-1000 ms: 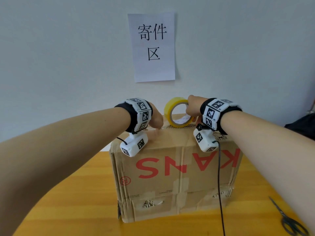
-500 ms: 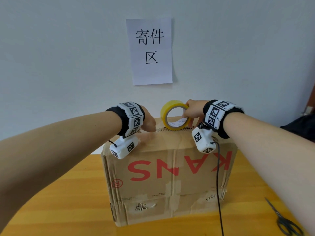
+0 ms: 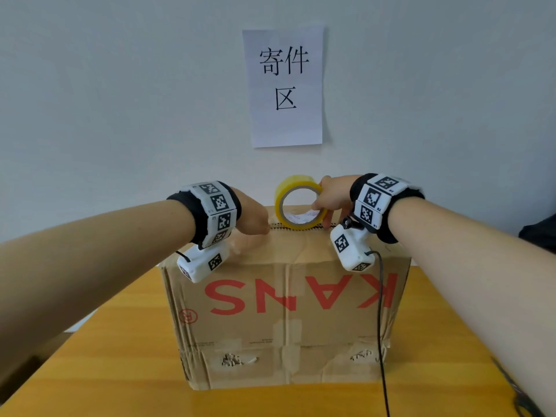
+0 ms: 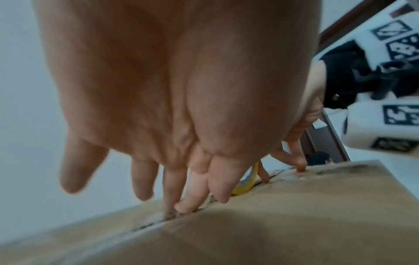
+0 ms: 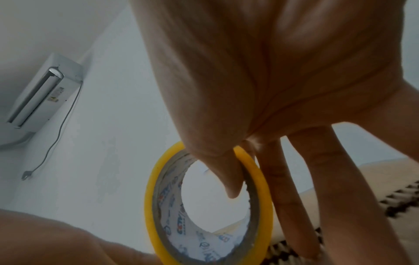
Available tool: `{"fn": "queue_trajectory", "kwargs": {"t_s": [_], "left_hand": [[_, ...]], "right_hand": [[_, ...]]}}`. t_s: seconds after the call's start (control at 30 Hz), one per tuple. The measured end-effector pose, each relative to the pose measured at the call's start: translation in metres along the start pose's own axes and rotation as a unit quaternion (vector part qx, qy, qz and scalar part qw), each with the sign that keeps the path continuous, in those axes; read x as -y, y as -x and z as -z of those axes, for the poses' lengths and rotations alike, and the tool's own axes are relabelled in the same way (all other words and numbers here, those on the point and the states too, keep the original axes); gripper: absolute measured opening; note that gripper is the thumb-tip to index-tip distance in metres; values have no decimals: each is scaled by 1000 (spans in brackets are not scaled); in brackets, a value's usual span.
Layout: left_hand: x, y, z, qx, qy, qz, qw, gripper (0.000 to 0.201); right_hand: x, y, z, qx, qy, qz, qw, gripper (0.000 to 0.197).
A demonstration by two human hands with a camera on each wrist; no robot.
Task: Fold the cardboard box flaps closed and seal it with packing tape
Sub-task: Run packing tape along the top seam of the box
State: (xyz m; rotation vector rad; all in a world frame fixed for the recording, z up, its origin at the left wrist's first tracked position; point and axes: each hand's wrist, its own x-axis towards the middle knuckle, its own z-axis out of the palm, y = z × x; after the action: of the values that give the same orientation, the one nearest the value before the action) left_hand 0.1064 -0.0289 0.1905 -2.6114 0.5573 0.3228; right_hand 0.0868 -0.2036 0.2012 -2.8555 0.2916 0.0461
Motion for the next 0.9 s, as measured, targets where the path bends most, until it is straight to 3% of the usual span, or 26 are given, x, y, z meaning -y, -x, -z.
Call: {"fn": "queue_trajectory", "kwargs": {"t_s": [0.2,0.43,0.7,0.9], "left_hand": [[0,-6,-3,29,37,-29,998,51],[-4,-3,1,22,29,-52,998,48],[3,10,18,34,101,-43,993,45],[6,10,17,28,116,-30,992,48]], "right_hand": [[1,2,-1,10,-40,1,999,49],[10,-2,3,-8,5,23,1000,57],[19,2,17,-34,-13,58,998,28],[19,6,21,-34,-16,58,998,31]]}}
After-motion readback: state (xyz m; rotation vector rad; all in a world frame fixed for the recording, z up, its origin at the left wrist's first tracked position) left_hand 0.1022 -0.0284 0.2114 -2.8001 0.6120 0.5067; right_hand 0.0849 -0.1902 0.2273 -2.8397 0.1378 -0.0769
